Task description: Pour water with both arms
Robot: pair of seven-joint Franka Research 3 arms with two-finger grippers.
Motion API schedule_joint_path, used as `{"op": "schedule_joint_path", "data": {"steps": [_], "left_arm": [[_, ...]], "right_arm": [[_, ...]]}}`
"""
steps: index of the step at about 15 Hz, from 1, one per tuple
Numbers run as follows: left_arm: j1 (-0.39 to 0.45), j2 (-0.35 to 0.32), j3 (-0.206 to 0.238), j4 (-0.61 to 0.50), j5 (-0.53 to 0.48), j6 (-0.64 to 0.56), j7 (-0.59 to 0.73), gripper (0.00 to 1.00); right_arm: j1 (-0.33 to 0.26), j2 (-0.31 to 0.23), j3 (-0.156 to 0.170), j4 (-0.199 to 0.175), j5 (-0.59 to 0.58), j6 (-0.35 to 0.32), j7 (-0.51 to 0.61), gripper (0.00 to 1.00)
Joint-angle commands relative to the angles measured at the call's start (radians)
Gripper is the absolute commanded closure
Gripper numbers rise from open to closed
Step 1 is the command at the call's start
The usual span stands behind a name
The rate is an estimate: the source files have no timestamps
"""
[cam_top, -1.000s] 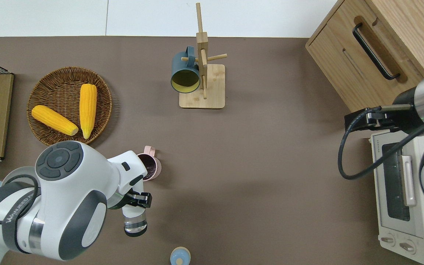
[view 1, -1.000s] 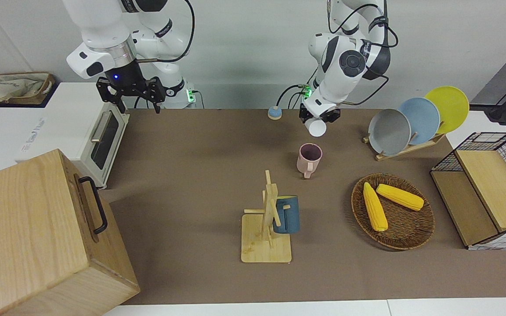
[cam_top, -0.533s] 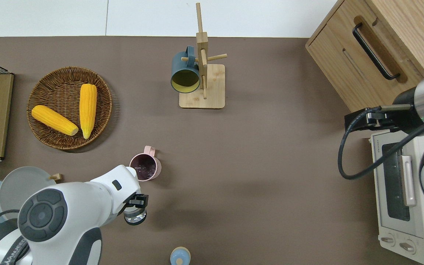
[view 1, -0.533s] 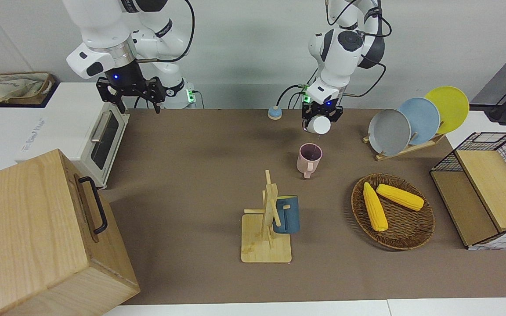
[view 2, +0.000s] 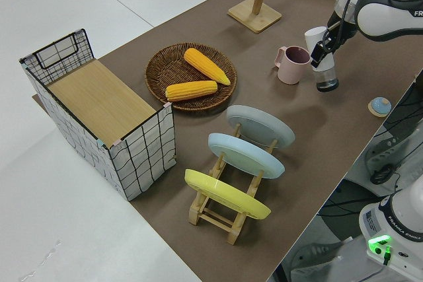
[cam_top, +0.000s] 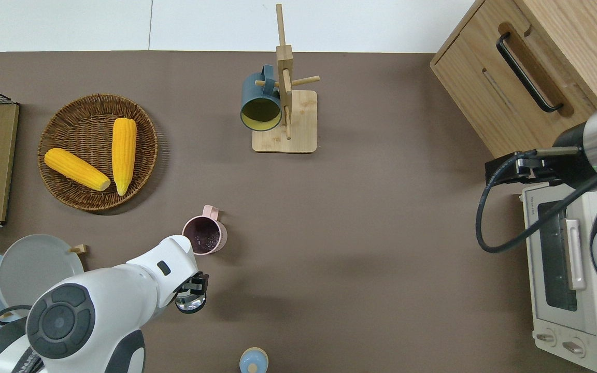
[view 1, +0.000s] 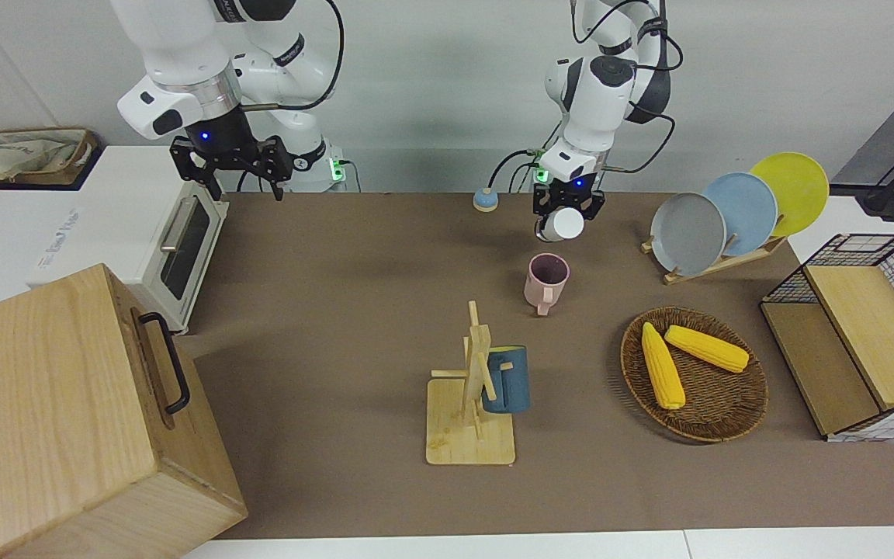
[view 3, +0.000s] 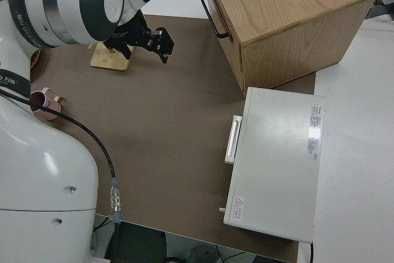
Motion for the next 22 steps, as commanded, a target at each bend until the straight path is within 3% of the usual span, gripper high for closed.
{"op": "schedule_joint_path", "data": {"steps": [1,7,12,17,22], "left_arm": [[-0.012,-0.082,0.019,-0.048,-0.003,0.02,-0.011,0.88],[0.022,-0.08,0.107,-0.009,0.014,0.063,0.003,0.88],[0.154,-0.054,0.107,0.116,0.051,0.061,0.012,0.88],[0.311,0.026,0.107,0.296,0.061,0.055,0.127,0.88],[0.511,0.167,0.108,0.556,0.06,0.046,0.337,0.89]], "right_arm": [[-0.022,-0.004,0.013,-0.001,0.022,-0.001,-0.019,0.007],[-0.022,-0.004,0.013,-0.001,0.022,-0.001,-0.02,0.007],[-0.022,-0.003,0.013,-0.001,0.022,-0.001,-0.02,0.007],[-0.022,-0.003,0.013,-0.001,0.022,-0.001,-0.02,0.007],[-0.022,-0.003,0.013,-0.001,0.022,-0.001,-0.02,0.007]]}}
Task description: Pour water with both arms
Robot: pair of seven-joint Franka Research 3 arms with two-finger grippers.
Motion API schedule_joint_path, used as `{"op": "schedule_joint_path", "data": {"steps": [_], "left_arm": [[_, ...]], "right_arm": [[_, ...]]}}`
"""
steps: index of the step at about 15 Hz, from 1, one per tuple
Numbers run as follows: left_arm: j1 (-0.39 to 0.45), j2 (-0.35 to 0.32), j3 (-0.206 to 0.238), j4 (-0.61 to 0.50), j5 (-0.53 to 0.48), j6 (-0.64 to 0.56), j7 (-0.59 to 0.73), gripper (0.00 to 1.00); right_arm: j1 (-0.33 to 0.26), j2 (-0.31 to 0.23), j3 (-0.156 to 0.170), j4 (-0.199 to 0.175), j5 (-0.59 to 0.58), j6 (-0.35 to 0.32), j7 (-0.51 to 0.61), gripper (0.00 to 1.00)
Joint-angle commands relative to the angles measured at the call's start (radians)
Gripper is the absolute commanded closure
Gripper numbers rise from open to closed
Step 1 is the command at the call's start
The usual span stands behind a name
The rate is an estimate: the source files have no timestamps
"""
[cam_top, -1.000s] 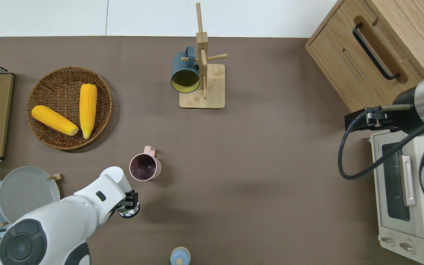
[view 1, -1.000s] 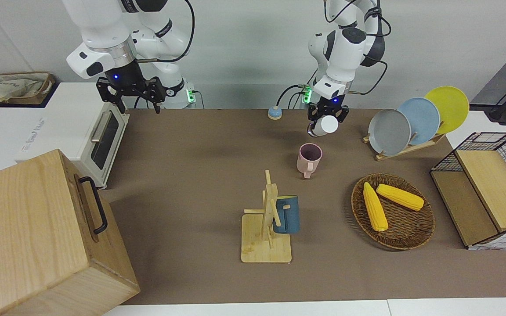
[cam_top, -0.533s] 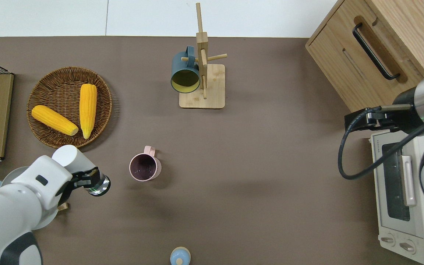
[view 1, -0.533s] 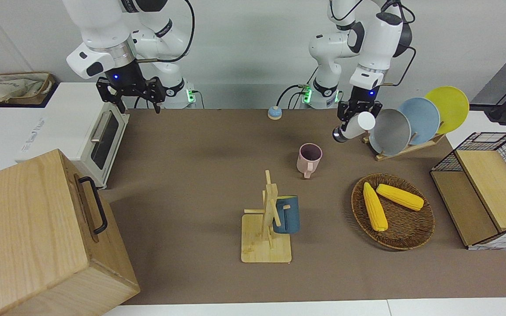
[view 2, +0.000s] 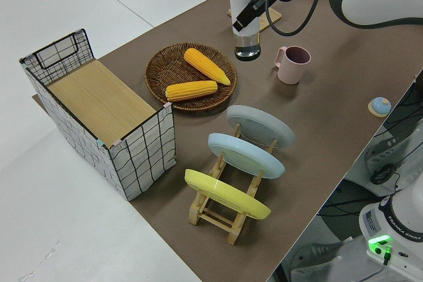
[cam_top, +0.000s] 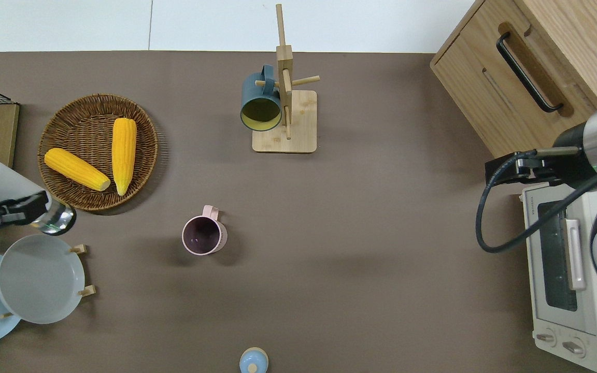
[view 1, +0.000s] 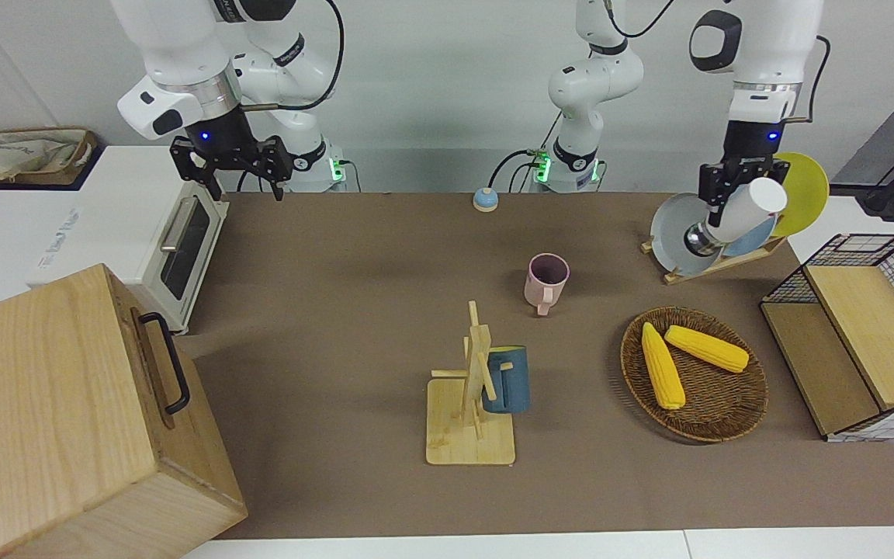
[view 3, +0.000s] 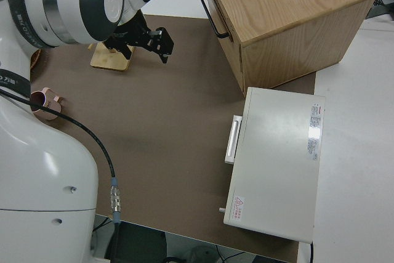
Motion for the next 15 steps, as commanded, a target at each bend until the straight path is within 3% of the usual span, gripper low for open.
{"op": "schedule_joint_path", "data": {"steps": [1,3,6,11,15], "left_arm": [[0.103,0.122,-0.004,0.213,0.016,-0.018,0.113,0.89],[0.138,0.167,0.005,0.258,0.015,-0.018,0.169,0.89],[0.138,0.239,0.075,0.33,0.01,-0.009,0.255,0.89],[0.141,0.38,0.129,0.485,-0.005,-0.004,0.338,0.89],[0.141,0.444,0.172,0.525,-0.157,0.021,0.455,0.89]], "right_arm": [[-0.022,-0.003,0.013,-0.001,0.022,-0.001,-0.02,0.007],[-0.022,-0.003,0.013,-0.001,0.022,-0.001,-0.019,0.007],[-0.022,-0.004,0.013,-0.001,0.022,-0.001,-0.019,0.007],[-0.022,-0.003,0.013,-0.001,0.02,-0.001,-0.02,0.007],[-0.022,-0.003,0.013,-0.001,0.02,-0.001,-0.019,0.007]]}}
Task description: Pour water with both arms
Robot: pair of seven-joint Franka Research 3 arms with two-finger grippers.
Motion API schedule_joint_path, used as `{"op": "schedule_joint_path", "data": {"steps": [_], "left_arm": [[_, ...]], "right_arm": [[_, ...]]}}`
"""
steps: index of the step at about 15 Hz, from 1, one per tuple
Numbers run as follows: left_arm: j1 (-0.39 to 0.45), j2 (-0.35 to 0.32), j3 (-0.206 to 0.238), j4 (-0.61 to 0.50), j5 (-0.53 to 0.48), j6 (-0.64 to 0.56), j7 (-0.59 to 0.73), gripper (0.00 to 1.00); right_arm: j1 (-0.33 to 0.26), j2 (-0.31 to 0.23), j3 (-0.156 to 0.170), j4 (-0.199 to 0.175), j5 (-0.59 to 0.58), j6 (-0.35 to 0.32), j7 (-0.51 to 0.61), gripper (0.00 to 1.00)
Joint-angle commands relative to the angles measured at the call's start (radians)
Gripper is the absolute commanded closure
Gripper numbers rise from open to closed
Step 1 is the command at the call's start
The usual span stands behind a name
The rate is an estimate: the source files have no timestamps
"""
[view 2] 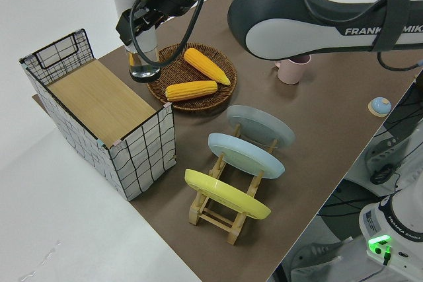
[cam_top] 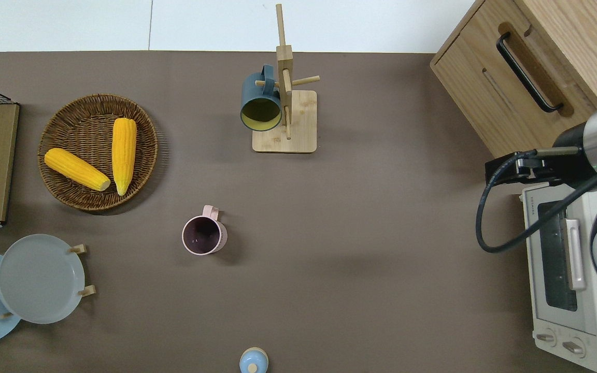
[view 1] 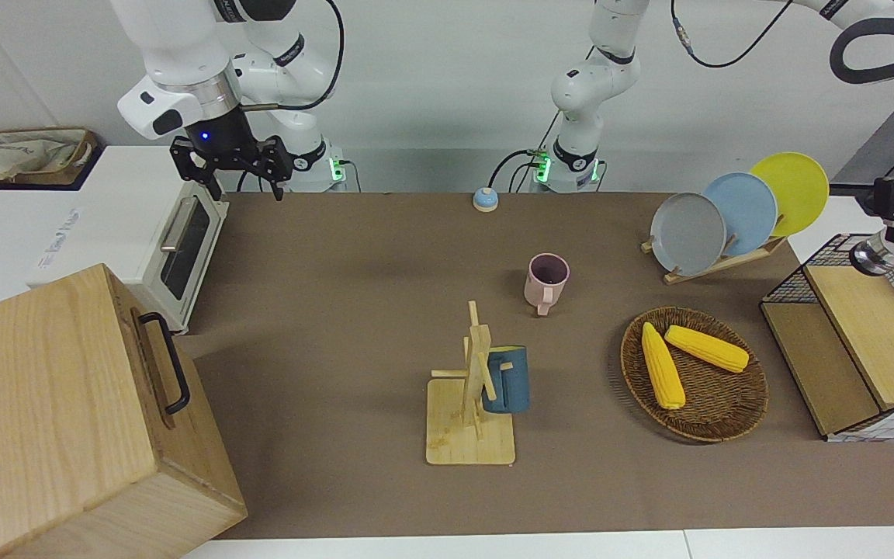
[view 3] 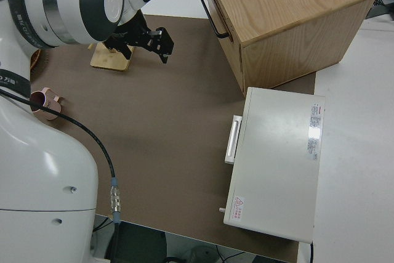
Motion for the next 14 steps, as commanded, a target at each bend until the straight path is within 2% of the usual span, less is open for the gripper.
{"op": "schedule_joint_path", "data": {"steps": [1,5,11,14], "left_arm": [[0.0,0.071,0.042,0.078,-0.154,0.039,0.146,0.89],[0.001,0.115,0.085,0.078,-0.274,0.064,0.281,0.89],[0.002,0.187,0.09,0.078,-0.411,0.145,0.404,0.88],[0.002,0.215,0.091,0.08,-0.438,0.153,0.434,0.88]], "right_arm": [[-0.022,-0.004,0.013,-0.001,0.022,-0.001,-0.02,0.007],[-0.022,-0.003,0.013,-0.001,0.022,-0.001,-0.019,0.007],[-0.022,-0.004,0.013,-0.001,0.022,-0.001,-0.02,0.007],[-0.022,-0.003,0.013,-0.001,0.022,-0.001,-0.02,0.007]]}}
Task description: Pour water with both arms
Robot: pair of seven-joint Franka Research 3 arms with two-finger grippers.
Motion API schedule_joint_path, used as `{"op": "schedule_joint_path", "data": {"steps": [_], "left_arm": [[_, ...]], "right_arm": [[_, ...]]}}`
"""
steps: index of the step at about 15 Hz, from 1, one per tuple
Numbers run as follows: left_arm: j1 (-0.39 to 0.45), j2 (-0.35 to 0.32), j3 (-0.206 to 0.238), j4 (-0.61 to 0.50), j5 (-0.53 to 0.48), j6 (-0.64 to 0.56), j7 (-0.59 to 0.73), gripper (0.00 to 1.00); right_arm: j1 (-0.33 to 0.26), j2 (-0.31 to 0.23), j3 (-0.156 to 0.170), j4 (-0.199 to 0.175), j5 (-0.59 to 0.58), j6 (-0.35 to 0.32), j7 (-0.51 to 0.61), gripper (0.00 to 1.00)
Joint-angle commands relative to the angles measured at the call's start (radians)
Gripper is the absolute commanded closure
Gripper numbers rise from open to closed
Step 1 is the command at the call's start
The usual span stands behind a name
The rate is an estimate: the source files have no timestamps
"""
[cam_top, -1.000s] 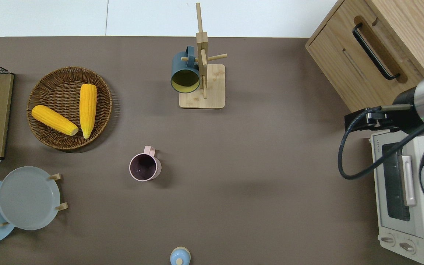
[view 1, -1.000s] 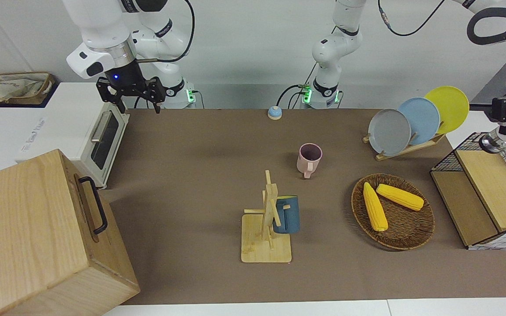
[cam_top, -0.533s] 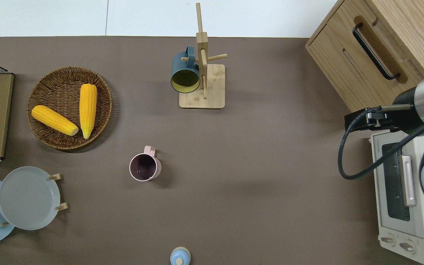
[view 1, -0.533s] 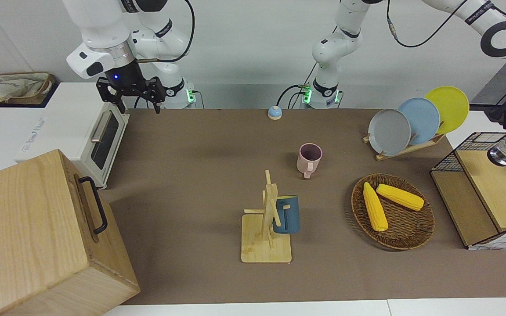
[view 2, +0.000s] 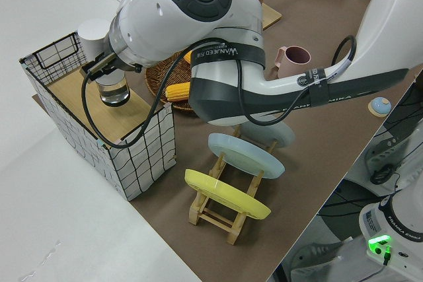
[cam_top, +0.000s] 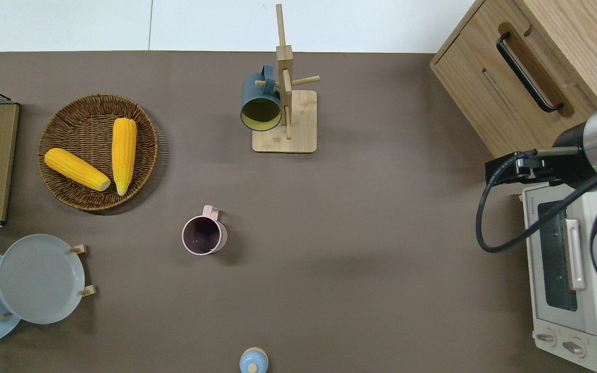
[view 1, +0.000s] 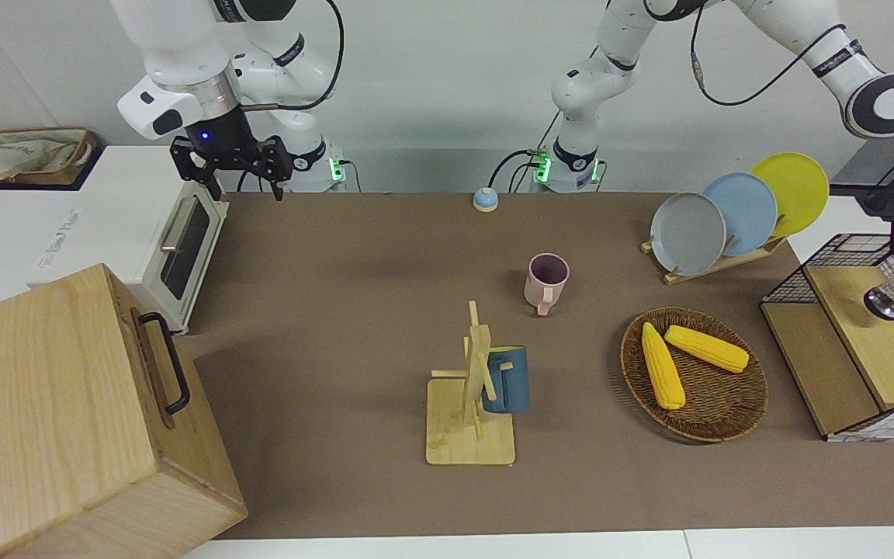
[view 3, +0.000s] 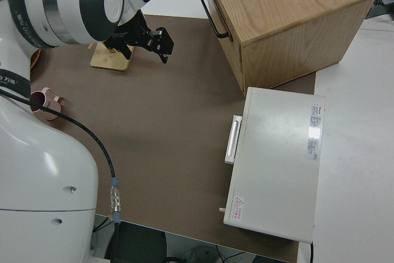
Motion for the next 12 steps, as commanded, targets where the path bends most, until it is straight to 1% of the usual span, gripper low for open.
{"op": "schedule_joint_path", "data": {"steps": [1,5,6,8,9,10,11,12], "left_arm": [[0.002,0.041,0.001,0.044,-0.062,0.03,0.062,0.88],[0.017,0.061,0.0,0.044,-0.112,0.039,0.12,0.88],[0.017,0.067,0.0,0.044,-0.117,0.041,0.123,0.85],[0.016,0.074,-0.002,0.044,-0.12,0.054,0.123,0.84],[0.016,0.075,-0.002,0.042,-0.125,0.062,0.123,0.83],[0.014,0.08,-0.002,0.042,-0.125,0.068,0.125,0.78],[0.013,0.081,-0.003,0.042,-0.125,0.074,0.125,0.64],[0.011,0.083,-0.003,0.042,-0.125,0.083,0.125,0.37]], "right_arm": [[-0.022,-0.003,0.013,-0.001,0.022,-0.001,-0.02,0.007],[-0.022,-0.003,0.013,-0.001,0.02,-0.001,-0.019,0.007],[-0.022,-0.004,0.013,-0.001,0.022,-0.001,-0.019,0.007],[-0.022,-0.003,0.013,-0.001,0.022,-0.001,-0.019,0.007],[-0.022,-0.003,0.013,-0.001,0.02,-0.001,-0.02,0.007],[-0.022,-0.003,0.013,-0.001,0.022,-0.001,-0.02,0.007],[-0.022,-0.003,0.013,-0.001,0.022,-0.001,-0.02,0.007],[-0.022,-0.003,0.013,-0.001,0.022,-0.001,-0.019,0.007]]}}
